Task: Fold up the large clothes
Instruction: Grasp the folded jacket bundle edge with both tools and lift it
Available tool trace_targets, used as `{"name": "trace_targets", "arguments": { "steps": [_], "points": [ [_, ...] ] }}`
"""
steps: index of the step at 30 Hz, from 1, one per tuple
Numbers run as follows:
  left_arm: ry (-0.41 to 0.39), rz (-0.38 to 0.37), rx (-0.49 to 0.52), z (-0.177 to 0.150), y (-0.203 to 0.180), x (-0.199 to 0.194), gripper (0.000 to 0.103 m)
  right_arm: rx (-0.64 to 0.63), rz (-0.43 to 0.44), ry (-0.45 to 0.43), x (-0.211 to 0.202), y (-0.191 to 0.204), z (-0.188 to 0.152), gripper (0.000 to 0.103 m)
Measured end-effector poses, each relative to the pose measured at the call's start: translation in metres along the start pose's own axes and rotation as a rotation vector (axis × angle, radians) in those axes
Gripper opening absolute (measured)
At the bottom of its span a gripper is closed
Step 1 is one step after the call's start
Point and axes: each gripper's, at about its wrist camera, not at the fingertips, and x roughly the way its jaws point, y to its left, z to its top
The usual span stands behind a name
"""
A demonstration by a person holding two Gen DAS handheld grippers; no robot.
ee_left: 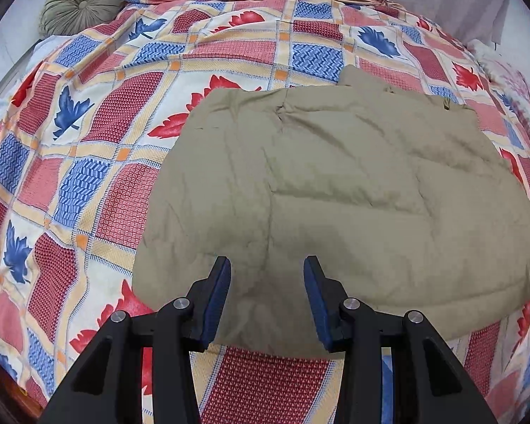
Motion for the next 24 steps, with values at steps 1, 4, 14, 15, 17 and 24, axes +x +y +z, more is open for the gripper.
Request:
{"name": "trace_targets", "arguments": {
  "steps": [1, 4, 14, 15, 17, 24],
  "points": [
    [0.006, -0.002, 0.000, -0.003, -0.001, -0.002, 0.053, 0.009, 0.001, 0.005, -0.002, -0.002, -0.005, 0.052],
    [-0.023, -0.020, -0.025, -0.011, 0.001, -0.015, 0.103, 0.031, 0.006, 0.012, -0.010, -0.005, -0.015, 0.052],
    [0.018, -0.055, 0.013, -0.029, -0.006, -0.028, 0.103, 0.069, 0.038, 0.051, -0.021, -0.014, -0.040, 0.073],
    [0.033, -0.073, 0.004, -0.031, -0.005, -0.027, 0.103, 0.082, 0.055, 0.062, -0.018, -0.017, -0.043, 0.080],
    [0.053, -0.095, -0.002, -0.036, -0.004, -0.024, 0.103, 0.108, 0.081, 0.081, -0.014, -0.021, -0.050, 0.080],
    [0.070, -0.086, -0.034, -0.050, 0.006, -0.014, 0.103, 0.201, 0.120, 0.106, -0.002, -0.036, -0.063, 0.102]
  ]
}}
